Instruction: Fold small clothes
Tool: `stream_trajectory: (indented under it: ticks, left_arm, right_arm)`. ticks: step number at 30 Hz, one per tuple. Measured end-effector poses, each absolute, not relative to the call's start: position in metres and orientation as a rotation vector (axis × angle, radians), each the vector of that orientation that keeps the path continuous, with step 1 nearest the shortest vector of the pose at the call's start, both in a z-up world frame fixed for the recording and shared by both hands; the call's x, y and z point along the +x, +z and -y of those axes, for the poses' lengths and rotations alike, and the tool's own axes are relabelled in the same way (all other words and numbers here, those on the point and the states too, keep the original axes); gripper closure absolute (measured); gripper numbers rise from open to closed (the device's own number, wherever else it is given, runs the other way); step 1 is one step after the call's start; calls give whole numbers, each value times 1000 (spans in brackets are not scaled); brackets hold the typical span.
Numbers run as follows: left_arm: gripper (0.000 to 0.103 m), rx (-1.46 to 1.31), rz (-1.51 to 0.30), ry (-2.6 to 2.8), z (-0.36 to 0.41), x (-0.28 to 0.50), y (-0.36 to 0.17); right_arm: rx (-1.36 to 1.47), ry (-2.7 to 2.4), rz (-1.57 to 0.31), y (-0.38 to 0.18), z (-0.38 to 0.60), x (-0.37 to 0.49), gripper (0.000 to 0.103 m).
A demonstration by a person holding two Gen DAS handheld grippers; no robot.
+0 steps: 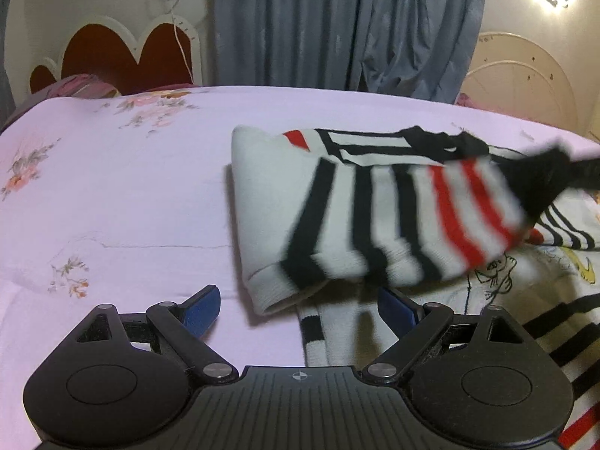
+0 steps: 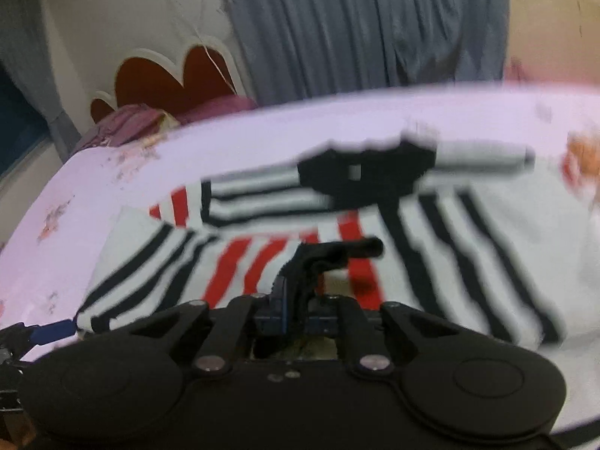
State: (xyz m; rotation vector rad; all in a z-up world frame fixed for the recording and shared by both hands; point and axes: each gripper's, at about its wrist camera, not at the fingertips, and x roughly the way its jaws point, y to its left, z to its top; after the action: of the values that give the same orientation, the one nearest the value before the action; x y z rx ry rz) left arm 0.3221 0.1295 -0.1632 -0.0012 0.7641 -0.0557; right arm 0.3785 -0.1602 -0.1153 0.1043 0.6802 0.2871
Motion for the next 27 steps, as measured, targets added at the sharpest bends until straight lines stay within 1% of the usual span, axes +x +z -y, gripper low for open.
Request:
stream_trajectory:
  ticks: [3,6,7,9,11,14,17,19,22,25,27]
  left_arm:
    - [13,13,-747,-45,-122,326,-166]
    - [14,24,-722,-26,-115,333,-168]
    - [15,29,-710,-16,-114,335,-168]
    - [43,24,-706,-4,-114,338,-168]
    - [49,-7,-714,2,-117,342,-170]
    - [51,-74,-738,4,-125,346,-176]
    - [51,-74,-761,-8,-124,346,-177]
    - [51,-78,-785,-25,-124,344,-174]
    - [50,-155,-820,-66,-133,340,-164]
    - [50,-194,-817,-81,-137,336,-152]
    - [50,-205,-805,-87,-135,339,-148]
  right_arm:
    - [88,257,-614,-95,178,382,96]
    - [77,216,-601,-88,202,387,96]
    - [75,201,-604,-90,211,388,96]
    - [86,178,-626,-97,226,389,96]
    - [107,160,-654,-107,238,388,96]
    - [95,96,-695,-128,250,390,96]
    - [103,56,-791,-156,260,398,96]
    - [92,64,-785,-159,260,394,95]
    - [161,91,-769,-150,270,390,81]
    - [193,73,-763,-144,284,390,77]
    - [198,75,-782,-147,288,395,77]
